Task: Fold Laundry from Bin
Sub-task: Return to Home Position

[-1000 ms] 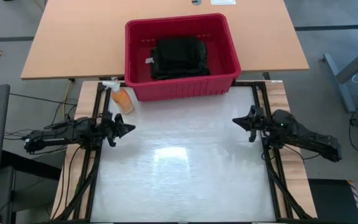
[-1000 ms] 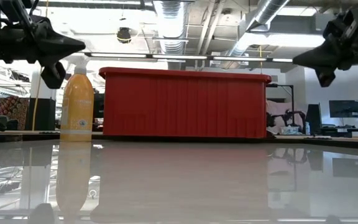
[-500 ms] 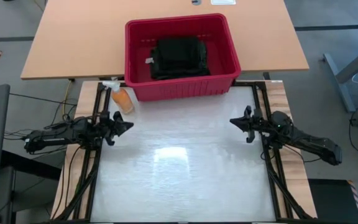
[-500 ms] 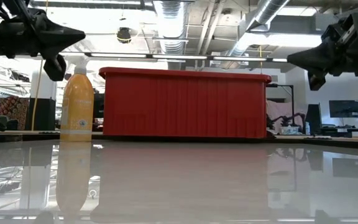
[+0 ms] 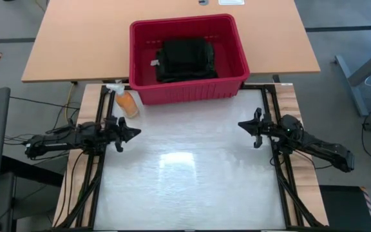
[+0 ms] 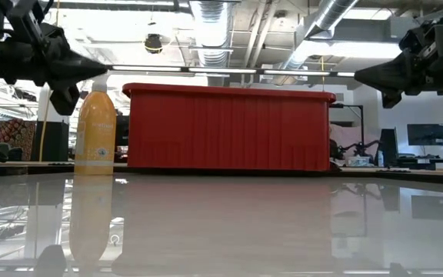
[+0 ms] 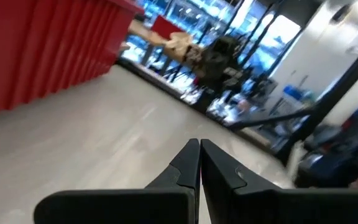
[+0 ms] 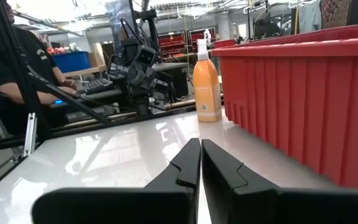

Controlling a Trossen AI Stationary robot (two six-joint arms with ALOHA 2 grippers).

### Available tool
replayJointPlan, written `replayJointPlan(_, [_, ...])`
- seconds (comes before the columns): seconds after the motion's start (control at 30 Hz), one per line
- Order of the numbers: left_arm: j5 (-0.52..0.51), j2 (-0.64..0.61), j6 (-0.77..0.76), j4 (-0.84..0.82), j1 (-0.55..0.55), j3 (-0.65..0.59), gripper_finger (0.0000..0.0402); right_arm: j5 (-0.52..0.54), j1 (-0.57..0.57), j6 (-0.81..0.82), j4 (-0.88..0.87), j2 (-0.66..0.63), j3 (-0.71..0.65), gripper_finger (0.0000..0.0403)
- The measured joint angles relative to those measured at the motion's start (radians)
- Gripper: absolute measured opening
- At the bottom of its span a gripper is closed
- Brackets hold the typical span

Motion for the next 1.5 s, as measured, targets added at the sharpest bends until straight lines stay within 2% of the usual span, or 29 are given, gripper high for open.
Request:
replayJointPlan(0.33, [-0.011, 0.005, 0.117, -0.046, 0.0, 0.006, 0.0, -0.001, 0.002, 0.032, -0.003, 0.0, 0.0, 0.0043])
replayJointPlan(1.5, [-0.009, 0.005, 0.114, -0.055, 0.0, 0.01, 0.0, -0.003, 0.002, 0.034, -0.006, 0.0, -0.002, 0.0044])
